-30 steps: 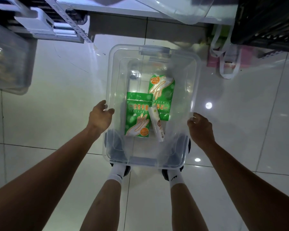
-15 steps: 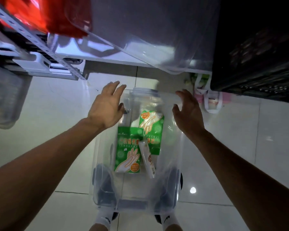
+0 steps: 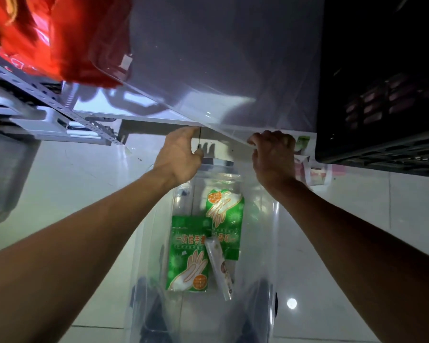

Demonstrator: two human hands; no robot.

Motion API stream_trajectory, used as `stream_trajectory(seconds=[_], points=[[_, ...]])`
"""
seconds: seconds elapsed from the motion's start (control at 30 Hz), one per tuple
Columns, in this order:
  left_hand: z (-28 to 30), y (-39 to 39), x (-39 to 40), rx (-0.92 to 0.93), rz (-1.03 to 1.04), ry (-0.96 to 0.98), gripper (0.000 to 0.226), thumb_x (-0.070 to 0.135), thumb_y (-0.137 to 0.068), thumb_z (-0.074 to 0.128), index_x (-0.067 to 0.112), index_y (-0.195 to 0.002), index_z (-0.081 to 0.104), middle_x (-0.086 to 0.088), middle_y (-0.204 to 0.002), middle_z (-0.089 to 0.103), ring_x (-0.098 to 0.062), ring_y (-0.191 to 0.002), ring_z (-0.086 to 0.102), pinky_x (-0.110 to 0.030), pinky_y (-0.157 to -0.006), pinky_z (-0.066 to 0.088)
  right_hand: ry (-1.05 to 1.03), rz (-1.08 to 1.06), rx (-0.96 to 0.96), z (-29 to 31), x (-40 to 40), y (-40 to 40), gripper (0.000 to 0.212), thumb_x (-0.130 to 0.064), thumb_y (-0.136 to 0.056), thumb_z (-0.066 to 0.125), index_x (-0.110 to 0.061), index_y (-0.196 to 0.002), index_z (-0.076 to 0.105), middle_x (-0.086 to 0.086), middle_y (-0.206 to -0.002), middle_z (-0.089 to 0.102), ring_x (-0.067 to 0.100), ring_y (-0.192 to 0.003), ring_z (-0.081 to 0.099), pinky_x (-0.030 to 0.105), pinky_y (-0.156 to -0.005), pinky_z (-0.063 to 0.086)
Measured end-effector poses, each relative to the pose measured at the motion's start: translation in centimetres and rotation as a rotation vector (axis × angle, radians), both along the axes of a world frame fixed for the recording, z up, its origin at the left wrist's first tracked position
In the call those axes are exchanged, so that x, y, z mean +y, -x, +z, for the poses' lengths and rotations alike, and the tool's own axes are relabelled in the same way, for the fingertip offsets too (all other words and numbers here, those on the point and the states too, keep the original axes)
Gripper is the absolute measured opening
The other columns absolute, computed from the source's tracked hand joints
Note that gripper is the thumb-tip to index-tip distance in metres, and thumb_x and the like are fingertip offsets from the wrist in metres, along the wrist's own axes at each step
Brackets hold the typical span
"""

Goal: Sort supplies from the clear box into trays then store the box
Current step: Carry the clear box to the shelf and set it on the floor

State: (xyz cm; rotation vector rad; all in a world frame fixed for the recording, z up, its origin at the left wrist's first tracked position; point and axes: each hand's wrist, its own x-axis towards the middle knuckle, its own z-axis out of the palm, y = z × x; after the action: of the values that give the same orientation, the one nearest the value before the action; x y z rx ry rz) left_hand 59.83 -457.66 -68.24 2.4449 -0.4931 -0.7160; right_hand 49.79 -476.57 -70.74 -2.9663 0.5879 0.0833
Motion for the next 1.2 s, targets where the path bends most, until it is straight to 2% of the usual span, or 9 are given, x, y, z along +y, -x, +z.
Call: stream_trajectory(seconds=[0.1,0.2,0.3,0.37,0.6,0.77,1.03,1.13,1.2], points=[[0.2,1.6,-0.1,0.247,0.36,0.17,0.047,0.022,-0.099,0.059,0.021,-0.144,0.048,-0.003,-0.144,0.054,-0.023,-0.129,0.052,-0.023,-0.102,0.036,-0.13,0.008,-0.1,0.3,1.3,1.0,0.02,-0.002,-0.082,0.066,-0.018,-0.091,0.07,0.004,-0.082,0.069,0.029,-0.079,0.062,0.041,-0.08,0.044],[0.7,2.8,-0.1,0.518,0.679,0.35,0.048,0.022,-0.098,0.06,0.017,-0.143,0.046,-0.003,-0.121,0.065,-0.027,-0.114,0.063,-0.044,-0.101,0.051,-0.25,0.018,-0.172,1.3,3.1,2.7,0.016,-0.005,-0.088,0.064,-0.017,-0.094,0.072,0.002,-0.083,0.07,0.025,-0.08,0.061,0.042,-0.078,0.048],[2.3,3.7,0.2,0.698,0.883,0.508,0.044,0.017,-0.099,0.06,0.014,-0.14,0.044,0.0,-0.092,0.07,-0.028,-0.097,0.07,-0.044,-0.087,0.056,-0.32,-0.017,-0.159,2.4,4.8,4.4,0.019,-0.006,-0.089,0.064,-0.019,-0.099,0.074,0.001,-0.087,0.072,0.022,-0.083,0.063,0.043,-0.079,0.051],[3.0,4.2,0.8,0.73,0.946,0.568,0.045,0.014,-0.098,0.06,0.011,-0.14,0.042,-0.006,-0.098,0.07,-0.028,-0.087,0.07,-0.041,-0.078,0.059,-0.373,-0.037,-0.152,3.3,6.0,6.1,0.019,-0.008,-0.09,0.064,-0.019,-0.102,0.074,0.0,-0.09,0.072,0.02,-0.086,0.063,0.043,-0.081,0.052],[6.4,8.7,4.3,0.714,0.851,0.548,0.058,-0.005,-0.097,0.054,0.029,-0.137,0.028,-0.009,-0.104,0.067,-0.034,-0.09,0.074,-0.051,-0.084,0.058,-0.578,-0.105,-0.179,7.3,12.4,11.5,0.032,0.004,-0.089,0.059,-0.013,-0.113,0.072,0.005,-0.107,0.072,0.019,-0.103,0.064,0.039,-0.09,0.054],[8.3,10.1,7.9,0.705,0.847,0.486,0.068,-0.011,-0.096,0.046,0.029,-0.146,0.025,-0.019,-0.114,0.062,-0.031,-0.077,0.072,-0.036,-0.058,0.06,-0.711,-0.156,-0.09,10.7,16.3,14.7,0.04,0.007,-0.089,0.055,-0.017,-0.118,0.07,0.003,-0.118,0.067,0.016,-0.111,0.062,0.034,-0.093,0.054],[12.3,14.5,14.5,0.71,0.84,0.357,0.07,-0.006,-0.099,0.042,0.034,-0.153,0.024,-0.016,-0.098,0.058,-0.032,-0.079,0.057,-0.043,-0.071,0.048,-0.504,-0.335,-0.202,14.9,16.9,19.2,0.027,0.005,-0.085,0.062,-0.011,-0.102,0.075,0.006,-0.136,0.059,0.021,-0.127,0.05,0.02,-0.108,0.034],[13.7,16.8,17.1,0.77,0.845,0.313,0.04,0.003,-0.104,0.041,0.037,-0.125,0.045,-0.012,-0.089,0.058,-0.029,-0.068,0.06,-0.036,-0.065,0.048,-0.447,-0.467,-0.189,15.4,15.6,21.5,0.025,-0.007,-0.086,0.068,-0.015,-0.109,0.073,0.009,-0.144,0.052,0.027,-0.133,0.044,0.042,-0.11,0.04],[14.5,18.7,19.1,0.782,0.836,0.269,0.045,-0.001,-0.101,0.044,0.035,-0.128,0.048,-0.011,-0.089,0.061,-0.027,-0.064,0.061,-0.037,-0.063,0.052,-0.395,-0.553,-0.089,15.6,14.6,23.3,0.038,-0.012,-0.084,0.07,-0.017,-0.122,0.066,0.011,-0.153,0.04,0.033,-0.139,0.036,0.05,-0.108,0.039]])
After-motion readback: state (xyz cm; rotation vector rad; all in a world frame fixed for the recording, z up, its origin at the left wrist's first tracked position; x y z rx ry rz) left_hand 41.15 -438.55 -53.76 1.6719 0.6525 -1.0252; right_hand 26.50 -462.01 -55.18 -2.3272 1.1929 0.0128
